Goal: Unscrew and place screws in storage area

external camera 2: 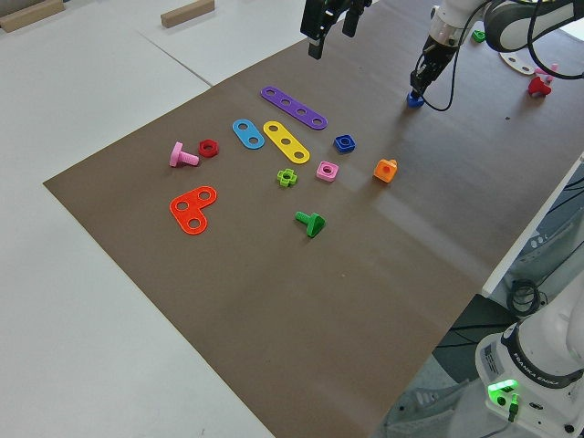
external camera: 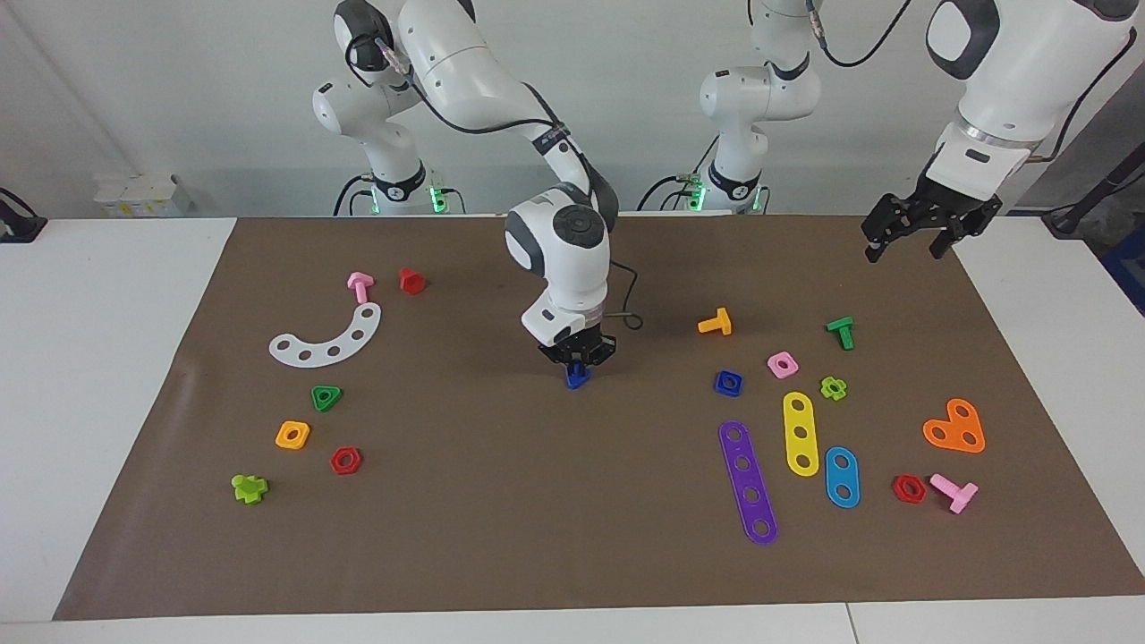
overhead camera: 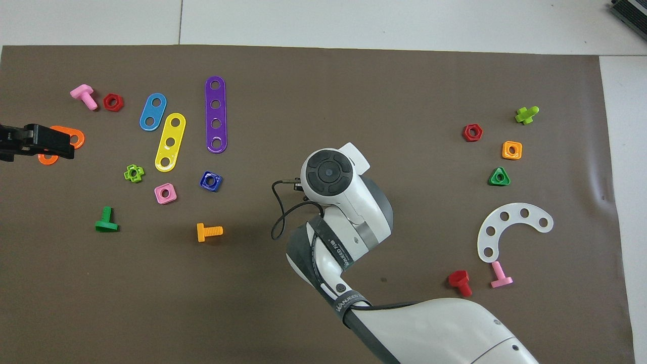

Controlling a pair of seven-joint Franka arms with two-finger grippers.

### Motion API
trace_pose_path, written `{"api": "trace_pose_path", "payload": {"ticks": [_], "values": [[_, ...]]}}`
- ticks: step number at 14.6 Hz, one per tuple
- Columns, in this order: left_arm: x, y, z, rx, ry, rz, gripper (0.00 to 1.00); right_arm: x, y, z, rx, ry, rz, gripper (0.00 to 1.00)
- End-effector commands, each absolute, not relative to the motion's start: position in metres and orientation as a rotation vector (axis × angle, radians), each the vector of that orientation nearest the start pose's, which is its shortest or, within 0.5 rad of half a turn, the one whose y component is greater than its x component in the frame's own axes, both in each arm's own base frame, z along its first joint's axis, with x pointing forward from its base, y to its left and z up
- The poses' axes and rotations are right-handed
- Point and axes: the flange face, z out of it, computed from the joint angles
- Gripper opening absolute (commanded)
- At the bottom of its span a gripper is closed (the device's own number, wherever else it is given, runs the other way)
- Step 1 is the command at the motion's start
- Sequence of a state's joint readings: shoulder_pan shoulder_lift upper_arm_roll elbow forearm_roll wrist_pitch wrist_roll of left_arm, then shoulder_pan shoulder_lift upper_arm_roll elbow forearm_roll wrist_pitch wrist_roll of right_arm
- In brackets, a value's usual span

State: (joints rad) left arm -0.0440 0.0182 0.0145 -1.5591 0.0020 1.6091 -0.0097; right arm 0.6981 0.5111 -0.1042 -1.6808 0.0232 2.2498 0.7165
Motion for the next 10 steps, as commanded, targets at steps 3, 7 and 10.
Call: {"api": "trace_pose_path", "payload": {"ticks": [3, 7, 10], "values": [[0.556, -0.015, 0.618, -3.121, 0.057, -0.058, 1.00, 0.589, 0.307, 0.410, -3.051, 0.283, -0.138, 0.00], [0.552, -0.022, 0.612, -3.123, 0.021, -0.037, 1.00, 0.614, 0.191, 0.444, -3.071, 0.237, -0.133, 0.00], [0.551, -0.029, 0.610, -3.123, -0.005, -0.028, 1.00, 0.611, 0.120, 0.416, -3.091, 0.179, -0.108, 0.00]]}}
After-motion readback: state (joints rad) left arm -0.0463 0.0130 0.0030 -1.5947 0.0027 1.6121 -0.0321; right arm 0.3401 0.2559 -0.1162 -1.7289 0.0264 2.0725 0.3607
